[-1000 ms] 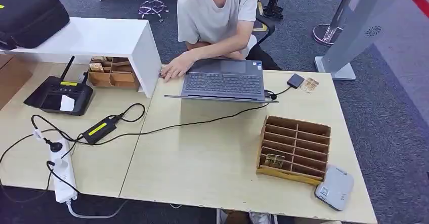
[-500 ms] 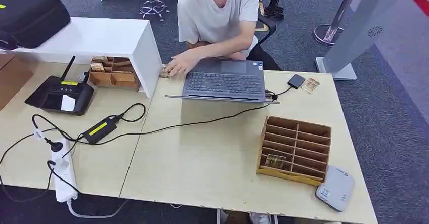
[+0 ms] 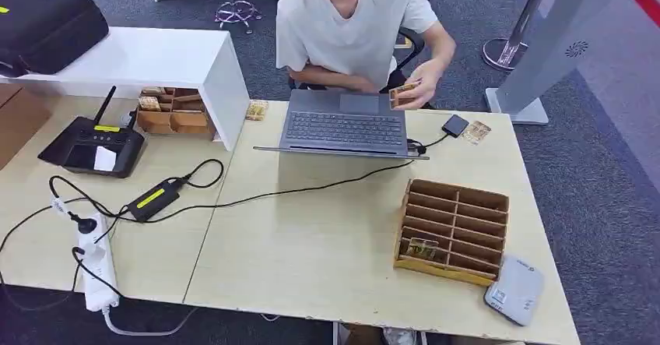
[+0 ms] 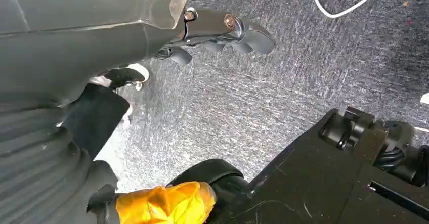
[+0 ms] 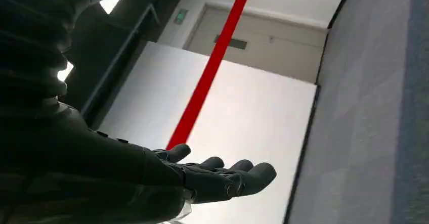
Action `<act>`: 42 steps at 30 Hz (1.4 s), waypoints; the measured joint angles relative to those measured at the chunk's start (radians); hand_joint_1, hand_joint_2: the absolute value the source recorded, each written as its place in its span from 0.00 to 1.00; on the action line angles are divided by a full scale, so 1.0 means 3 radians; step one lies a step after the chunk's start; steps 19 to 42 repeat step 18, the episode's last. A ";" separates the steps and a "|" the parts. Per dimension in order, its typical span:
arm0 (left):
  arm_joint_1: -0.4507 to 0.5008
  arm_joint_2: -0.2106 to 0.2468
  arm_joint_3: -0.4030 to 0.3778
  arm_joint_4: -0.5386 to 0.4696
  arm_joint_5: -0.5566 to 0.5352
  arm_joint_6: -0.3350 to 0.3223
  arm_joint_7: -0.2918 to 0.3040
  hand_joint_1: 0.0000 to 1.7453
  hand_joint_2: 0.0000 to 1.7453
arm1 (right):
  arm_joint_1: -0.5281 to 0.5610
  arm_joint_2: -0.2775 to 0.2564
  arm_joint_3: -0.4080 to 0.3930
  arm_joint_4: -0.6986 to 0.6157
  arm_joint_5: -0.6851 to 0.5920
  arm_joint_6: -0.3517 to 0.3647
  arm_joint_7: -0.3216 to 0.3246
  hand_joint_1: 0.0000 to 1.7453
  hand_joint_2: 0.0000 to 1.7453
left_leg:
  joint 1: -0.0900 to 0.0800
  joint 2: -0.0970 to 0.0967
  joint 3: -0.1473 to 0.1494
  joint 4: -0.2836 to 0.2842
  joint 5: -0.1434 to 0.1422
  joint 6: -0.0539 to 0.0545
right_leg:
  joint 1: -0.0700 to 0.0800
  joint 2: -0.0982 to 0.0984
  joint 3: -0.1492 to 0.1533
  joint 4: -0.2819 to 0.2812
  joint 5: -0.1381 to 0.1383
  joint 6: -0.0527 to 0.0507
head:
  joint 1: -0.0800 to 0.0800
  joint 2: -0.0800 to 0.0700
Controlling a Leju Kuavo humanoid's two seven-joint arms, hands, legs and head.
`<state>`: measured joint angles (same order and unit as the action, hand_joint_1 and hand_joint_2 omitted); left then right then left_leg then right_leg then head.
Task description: Pass the card to the sensor for recognition and then transmit it.
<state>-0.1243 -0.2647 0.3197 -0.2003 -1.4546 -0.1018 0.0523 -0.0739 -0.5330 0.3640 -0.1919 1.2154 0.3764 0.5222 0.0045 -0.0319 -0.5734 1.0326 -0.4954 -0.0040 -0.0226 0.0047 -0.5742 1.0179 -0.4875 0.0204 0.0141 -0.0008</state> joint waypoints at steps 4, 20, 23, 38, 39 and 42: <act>-0.0025 0.0018 0.0000 0.0000 0.0000 -0.0111 0.0061 0.00 1.00 | 0.0034 0.0283 -0.0060 0.0014 -0.0050 0.0125 0.0042 0.00 1.00 | 0.0004 0.0005 0.0004 0.0000 0.0001 -0.0001 | 0.0005 0.0003 0.0002 0.0001 0.0001 -0.0003 | 0.0002 0.0000; -0.0025 0.0080 0.0118 0.0000 0.0136 -0.0054 0.0327 0.00 1.00 | 0.0071 0.1396 -0.0854 0.0014 -0.0878 -0.0845 0.0067 0.00 1.00 | 0.0016 0.0011 0.0006 -0.0001 0.0002 -0.0007 | 0.0009 0.0009 0.0003 0.0004 0.0001 -0.0009 | 0.0005 0.0000; -0.0025 0.0080 0.0118 0.0000 0.0136 -0.0054 0.0327 0.00 1.00 | 0.0071 0.1396 -0.0854 0.0014 -0.0878 -0.0845 0.0067 0.00 1.00 | 0.0016 0.0011 0.0006 -0.0001 0.0002 -0.0007 | 0.0009 0.0009 0.0003 0.0004 0.0001 -0.0009 | 0.0005 0.0000; -0.0025 0.0080 0.0118 0.0000 0.0136 -0.0054 0.0327 0.00 1.00 | 0.0071 0.1396 -0.0854 0.0014 -0.0878 -0.0845 0.0067 0.00 1.00 | 0.0016 0.0011 0.0006 -0.0001 0.0002 -0.0007 | 0.0009 0.0009 0.0003 0.0004 0.0001 -0.0009 | 0.0005 0.0000; -0.0025 0.0080 0.0118 0.0000 0.0136 -0.0054 0.0327 0.00 1.00 | 0.0071 0.1396 -0.0854 0.0014 -0.0878 -0.0845 0.0067 0.00 1.00 | 0.0016 0.0011 0.0006 -0.0001 0.0002 -0.0007 | 0.0009 0.0009 0.0003 0.0004 0.0001 -0.0009 | 0.0005 0.0000; -0.0025 0.0080 0.0118 0.0000 0.0136 -0.0054 0.0327 0.00 1.00 | 0.0071 0.1396 -0.0854 0.0014 -0.0878 -0.0845 0.0067 0.00 1.00 | 0.0016 0.0011 0.0006 -0.0001 0.0002 -0.0007 | 0.0009 0.0009 0.0003 0.0004 0.0001 -0.0009 | 0.0005 0.0000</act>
